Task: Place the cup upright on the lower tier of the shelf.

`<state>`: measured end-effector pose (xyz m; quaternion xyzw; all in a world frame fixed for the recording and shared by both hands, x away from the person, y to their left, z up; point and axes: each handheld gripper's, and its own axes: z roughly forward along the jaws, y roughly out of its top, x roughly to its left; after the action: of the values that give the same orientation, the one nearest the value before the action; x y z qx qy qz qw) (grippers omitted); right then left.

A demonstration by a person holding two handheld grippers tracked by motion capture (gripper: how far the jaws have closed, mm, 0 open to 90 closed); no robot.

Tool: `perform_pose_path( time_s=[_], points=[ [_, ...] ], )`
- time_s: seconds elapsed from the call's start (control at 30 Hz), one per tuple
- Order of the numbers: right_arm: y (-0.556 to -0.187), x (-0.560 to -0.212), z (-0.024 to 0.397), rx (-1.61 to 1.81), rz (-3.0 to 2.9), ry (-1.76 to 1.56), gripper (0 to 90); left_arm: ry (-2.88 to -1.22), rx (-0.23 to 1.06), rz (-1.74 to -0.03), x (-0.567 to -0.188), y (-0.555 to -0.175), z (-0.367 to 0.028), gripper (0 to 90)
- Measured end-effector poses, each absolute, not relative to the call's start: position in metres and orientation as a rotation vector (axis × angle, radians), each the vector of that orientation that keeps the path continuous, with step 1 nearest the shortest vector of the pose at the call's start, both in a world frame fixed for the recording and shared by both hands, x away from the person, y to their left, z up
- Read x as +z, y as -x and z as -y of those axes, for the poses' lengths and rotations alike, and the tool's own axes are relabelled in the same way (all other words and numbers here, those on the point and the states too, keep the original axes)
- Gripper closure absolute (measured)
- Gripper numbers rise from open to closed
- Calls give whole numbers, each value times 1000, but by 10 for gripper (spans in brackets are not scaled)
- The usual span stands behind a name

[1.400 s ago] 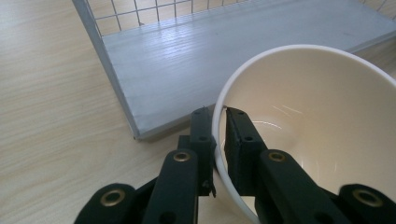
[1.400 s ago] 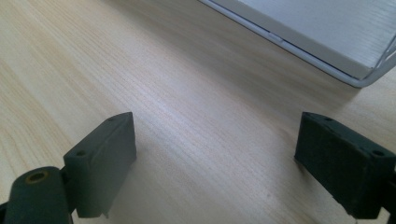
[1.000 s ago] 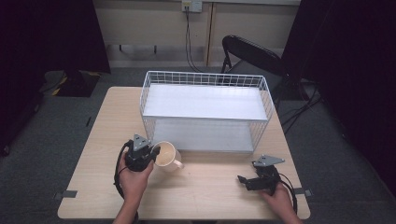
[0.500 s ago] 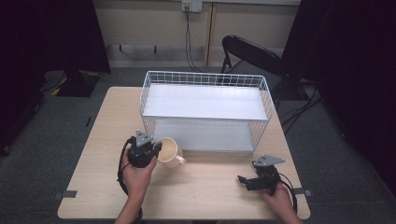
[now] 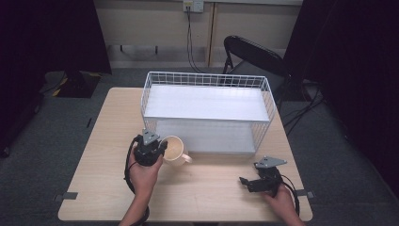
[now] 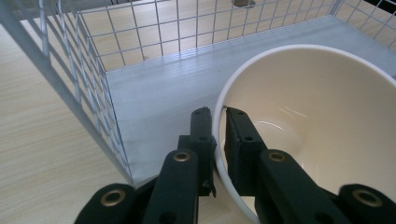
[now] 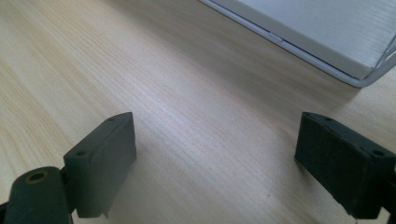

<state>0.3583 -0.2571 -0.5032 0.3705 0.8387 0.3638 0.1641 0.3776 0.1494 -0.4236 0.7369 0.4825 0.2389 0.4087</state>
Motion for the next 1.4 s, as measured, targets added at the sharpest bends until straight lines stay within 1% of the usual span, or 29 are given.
perform_pose_path(
  time_s=[0.73,0.83,1.4],
  points=[
    [-358,-503,257,1037,-2391,-1056,118,-1843,630,-1205,-419,-391,-130,822],
    [-358,-503,257,1037,-2391,-1056,118,-1822,630,-1216,-419,-393,-126,822],
    [-358,-503,257,1037,-2391,-1056,118,-1839,674,-1205,-418,-404,-112,822]
  ],
)
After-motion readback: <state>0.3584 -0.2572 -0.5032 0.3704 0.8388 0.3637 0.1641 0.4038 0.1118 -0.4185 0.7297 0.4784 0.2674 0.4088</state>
